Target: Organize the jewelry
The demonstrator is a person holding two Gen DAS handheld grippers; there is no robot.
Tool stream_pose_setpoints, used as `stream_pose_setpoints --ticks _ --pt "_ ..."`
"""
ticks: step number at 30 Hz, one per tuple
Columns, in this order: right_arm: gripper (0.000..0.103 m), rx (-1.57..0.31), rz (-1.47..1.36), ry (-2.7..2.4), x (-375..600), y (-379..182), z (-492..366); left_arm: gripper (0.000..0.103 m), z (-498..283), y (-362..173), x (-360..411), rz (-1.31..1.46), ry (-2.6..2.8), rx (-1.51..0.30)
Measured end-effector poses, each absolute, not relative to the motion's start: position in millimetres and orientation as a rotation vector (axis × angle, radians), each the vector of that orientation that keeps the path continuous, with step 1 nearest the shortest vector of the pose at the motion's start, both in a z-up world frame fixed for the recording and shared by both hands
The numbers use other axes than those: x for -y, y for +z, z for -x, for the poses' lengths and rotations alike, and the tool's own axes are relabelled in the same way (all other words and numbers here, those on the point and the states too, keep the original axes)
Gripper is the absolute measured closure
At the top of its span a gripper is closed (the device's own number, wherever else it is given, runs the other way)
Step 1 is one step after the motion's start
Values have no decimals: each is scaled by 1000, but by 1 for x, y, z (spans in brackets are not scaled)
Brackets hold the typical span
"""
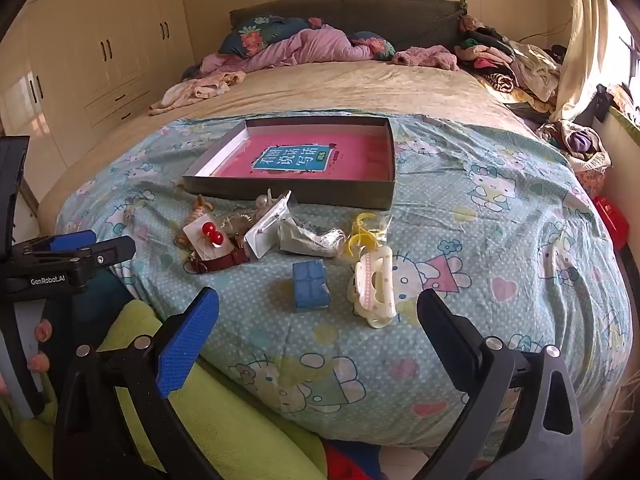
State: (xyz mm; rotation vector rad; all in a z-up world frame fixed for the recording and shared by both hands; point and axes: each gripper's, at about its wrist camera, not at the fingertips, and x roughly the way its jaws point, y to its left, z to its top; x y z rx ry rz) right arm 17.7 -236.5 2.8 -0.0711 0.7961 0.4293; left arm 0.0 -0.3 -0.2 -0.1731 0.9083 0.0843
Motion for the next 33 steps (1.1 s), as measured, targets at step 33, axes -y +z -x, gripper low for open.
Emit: stream_pose_setpoints --ticks 33 --pt "4 -778 92 437 232 4 -16 9 1 3 1 172 85 -894"
